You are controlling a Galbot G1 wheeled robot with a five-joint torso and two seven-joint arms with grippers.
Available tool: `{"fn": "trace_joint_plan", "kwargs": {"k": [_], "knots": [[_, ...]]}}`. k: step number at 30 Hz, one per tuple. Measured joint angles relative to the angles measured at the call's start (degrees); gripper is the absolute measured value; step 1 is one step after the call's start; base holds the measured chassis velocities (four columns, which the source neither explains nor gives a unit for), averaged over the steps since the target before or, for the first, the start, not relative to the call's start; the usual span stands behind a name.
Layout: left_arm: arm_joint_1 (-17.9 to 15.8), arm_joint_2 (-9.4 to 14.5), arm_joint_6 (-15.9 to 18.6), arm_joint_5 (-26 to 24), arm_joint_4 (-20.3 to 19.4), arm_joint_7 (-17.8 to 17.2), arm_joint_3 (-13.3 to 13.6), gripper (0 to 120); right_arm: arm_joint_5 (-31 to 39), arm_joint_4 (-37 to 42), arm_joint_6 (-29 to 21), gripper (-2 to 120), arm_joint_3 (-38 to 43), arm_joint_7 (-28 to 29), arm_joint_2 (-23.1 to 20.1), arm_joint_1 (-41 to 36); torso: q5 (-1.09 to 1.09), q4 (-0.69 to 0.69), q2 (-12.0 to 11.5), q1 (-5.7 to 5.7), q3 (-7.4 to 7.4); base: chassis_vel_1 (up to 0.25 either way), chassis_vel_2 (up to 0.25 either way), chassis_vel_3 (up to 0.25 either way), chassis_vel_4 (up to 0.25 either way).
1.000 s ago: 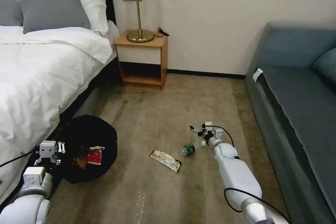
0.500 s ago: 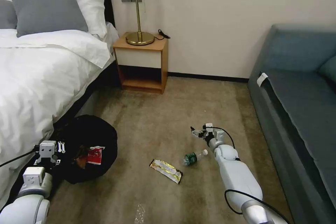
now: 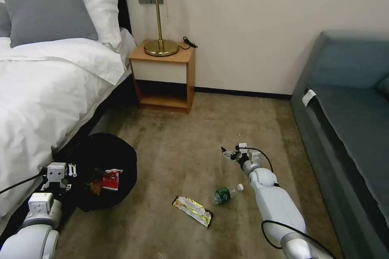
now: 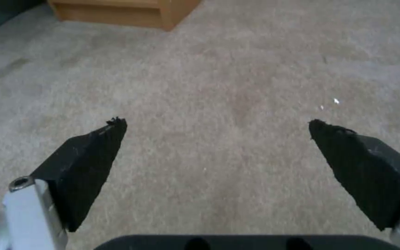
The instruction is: Pick up the trash bin, then pick up the garbage on the floor and place it into the trash bin.
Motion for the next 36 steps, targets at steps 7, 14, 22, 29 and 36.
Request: {"fn": "trace_joint_plan", "kwargs": {"k": [7,14,22,29,36], "knots": [[-0.2,0.7,-0.1,-0.5,0.6,0.0,-0.4,5,0.0,-0.6,-0.7,100,-2.1,-0.2,-0.5,1.1,0.0,-0.01,0.0,0.0,0.0,-0.023,0.011,0.022,-0.013],[-0.2,1.5,-0.6,-1.0,1.5,0.1,-1.2,5,-0.9,2.3,-4.0,100,-7.3,-4.7,-2.1,0.7,0.0,0.0,0.0,0.0,0.0,0.0,0.0,0.0,0.0],[0.1,2.5,-2.9,-3.0,2.0,2.8,-1.5,5,0.6,8.6,-9.1,100,-17.5,-7.1,-4.9,-3.0,0.01,0.0,0.0,0.0,0.0,0.0,0.0,0.0,0.0],[0.1,3.2,-4.3,-3.7,2.9,4.1,-1.6,5,1.1,14.8,-11.8,100,-24.4,-7.3,-6.1,-7.6,0.0,0.0,0.0,0.0,0.0,0.0,0.0,0.0,0.0],[-0.3,4.7,-4.9,-4.6,5.0,4.9,-2.9,5,0.0,19.8,-15.0,100,-28.9,-7.8,-7.1,-10.9,0.0,-0.01,0.0,0.0,-0.01,0.0,0.0,0.0,0.0]]}}
